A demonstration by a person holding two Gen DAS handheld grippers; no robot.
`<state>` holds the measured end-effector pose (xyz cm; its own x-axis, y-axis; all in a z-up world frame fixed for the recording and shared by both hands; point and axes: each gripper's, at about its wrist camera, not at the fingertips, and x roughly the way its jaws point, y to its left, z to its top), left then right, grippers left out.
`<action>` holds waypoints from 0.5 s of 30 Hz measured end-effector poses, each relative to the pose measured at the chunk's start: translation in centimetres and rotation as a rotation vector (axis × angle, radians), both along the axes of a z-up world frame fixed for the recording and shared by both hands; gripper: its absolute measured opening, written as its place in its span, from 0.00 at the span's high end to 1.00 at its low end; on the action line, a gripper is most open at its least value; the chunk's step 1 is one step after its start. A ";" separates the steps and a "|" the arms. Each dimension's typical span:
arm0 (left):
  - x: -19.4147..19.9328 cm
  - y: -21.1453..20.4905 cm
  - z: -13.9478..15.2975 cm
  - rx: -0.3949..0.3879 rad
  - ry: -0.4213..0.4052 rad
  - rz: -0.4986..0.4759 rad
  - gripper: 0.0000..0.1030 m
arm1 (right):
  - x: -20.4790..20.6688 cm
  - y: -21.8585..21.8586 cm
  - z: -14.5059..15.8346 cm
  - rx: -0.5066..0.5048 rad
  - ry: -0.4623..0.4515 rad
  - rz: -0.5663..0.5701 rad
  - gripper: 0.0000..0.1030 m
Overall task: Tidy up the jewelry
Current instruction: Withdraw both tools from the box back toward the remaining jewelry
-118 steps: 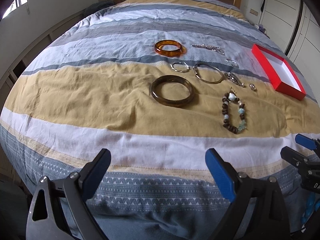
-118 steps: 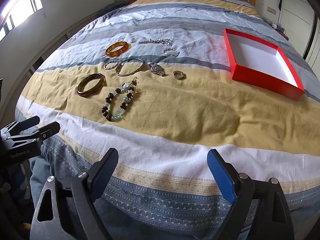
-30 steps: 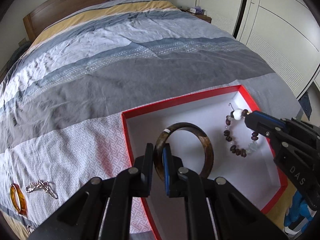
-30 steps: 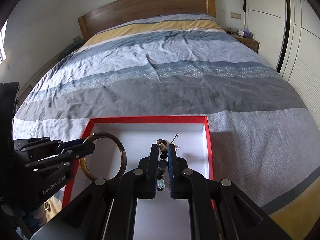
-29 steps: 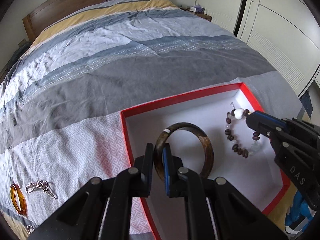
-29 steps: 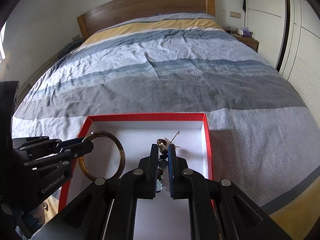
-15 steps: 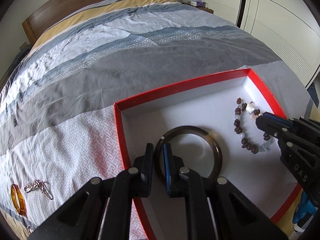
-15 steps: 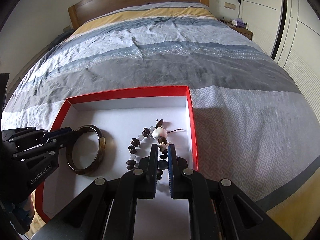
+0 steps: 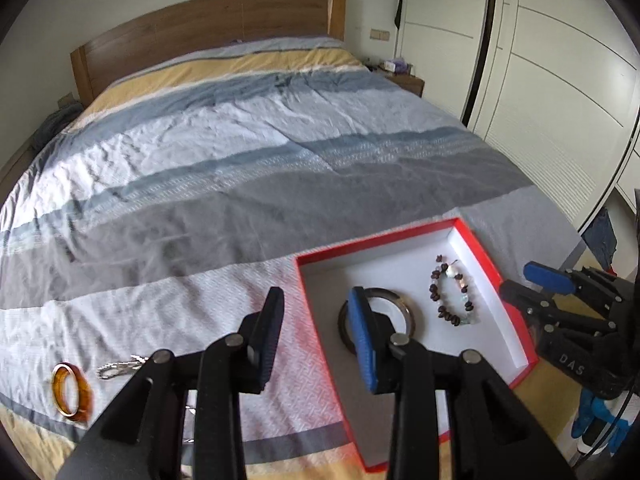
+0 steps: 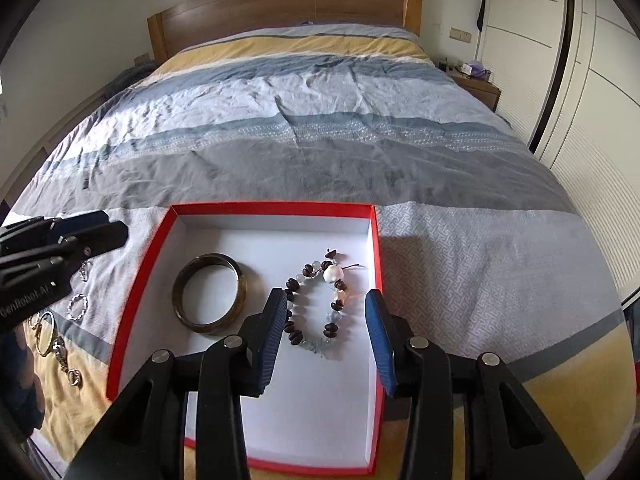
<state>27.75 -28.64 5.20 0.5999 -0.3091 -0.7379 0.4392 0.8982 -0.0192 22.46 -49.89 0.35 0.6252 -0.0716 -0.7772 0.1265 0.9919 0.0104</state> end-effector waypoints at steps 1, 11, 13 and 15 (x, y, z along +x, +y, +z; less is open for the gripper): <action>-0.7 1.3 1.4 -0.005 -0.018 0.010 0.69 | -0.8 0.1 1.0 -0.001 -0.012 -0.001 0.60; -9.3 16.2 11.9 -0.015 -0.146 0.128 0.63 | -10.6 5.5 8.9 0.012 -0.114 0.067 0.56; -11.3 19.3 12.6 -0.007 -0.161 0.164 0.63 | -12.5 6.8 9.7 0.025 -0.125 0.087 0.56; -13.2 22.1 12.8 0.003 -0.161 0.204 0.57 | -14.4 8.3 10.1 0.036 -0.133 0.106 0.55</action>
